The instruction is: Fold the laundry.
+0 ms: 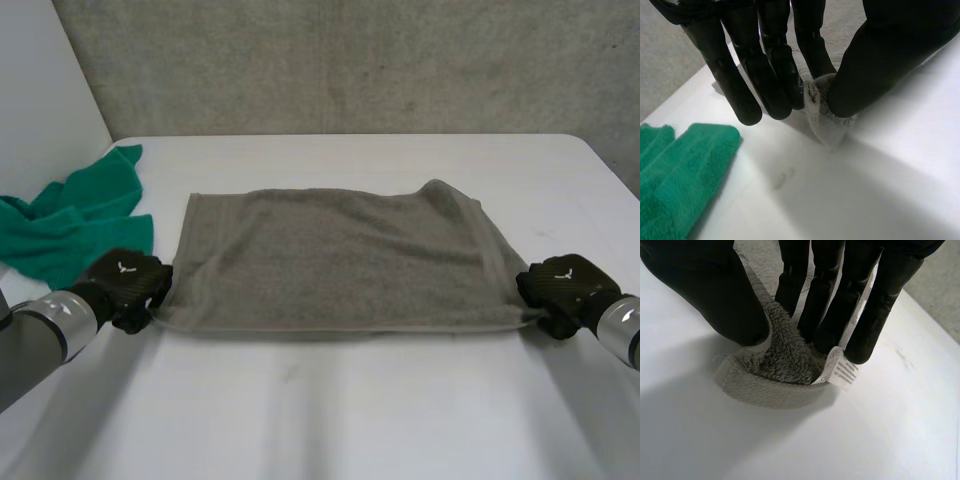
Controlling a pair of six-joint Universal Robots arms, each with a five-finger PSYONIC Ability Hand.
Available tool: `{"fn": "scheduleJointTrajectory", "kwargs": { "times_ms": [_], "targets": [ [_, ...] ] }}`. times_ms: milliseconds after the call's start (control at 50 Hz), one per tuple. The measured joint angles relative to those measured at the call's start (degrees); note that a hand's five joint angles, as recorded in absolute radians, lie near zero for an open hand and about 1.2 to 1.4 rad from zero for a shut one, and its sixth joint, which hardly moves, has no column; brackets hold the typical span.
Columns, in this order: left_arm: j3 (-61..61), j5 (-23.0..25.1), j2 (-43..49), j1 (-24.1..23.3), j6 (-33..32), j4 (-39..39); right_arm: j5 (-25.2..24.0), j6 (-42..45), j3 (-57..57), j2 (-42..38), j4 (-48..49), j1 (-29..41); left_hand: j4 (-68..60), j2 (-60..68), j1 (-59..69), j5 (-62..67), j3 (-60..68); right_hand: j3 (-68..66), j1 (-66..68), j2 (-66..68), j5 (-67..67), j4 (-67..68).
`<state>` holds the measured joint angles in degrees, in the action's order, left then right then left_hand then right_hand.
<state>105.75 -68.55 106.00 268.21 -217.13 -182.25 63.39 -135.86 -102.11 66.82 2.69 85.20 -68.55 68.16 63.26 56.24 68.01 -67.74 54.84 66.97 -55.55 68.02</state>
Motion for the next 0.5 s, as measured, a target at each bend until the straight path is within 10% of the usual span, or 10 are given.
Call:
{"fn": "scheduleJointTrajectory", "kwargs": {
  "times_ms": [320, 500],
  "targets": [
    [6.45, -7.93, -12.84, -0.01, -7.49, 21.17, 2.95, 15.37, 8.73, 5.59, -42.23, -1.08, 0.0, 0.01, 0.0, 0.0, 0.0, 0.0, 0.0, 0.0, -0.69, 0.0],
    [7.64, -9.14, -14.1, -0.84, -12.76, 22.01, 5.15, 20.39, 7.96, 6.31, -43.07, -2.79, -0.01, 0.01, 0.0, 0.0, 0.0, 0.0, 0.0, 0.0, -0.75, 0.0]
  ]
}}
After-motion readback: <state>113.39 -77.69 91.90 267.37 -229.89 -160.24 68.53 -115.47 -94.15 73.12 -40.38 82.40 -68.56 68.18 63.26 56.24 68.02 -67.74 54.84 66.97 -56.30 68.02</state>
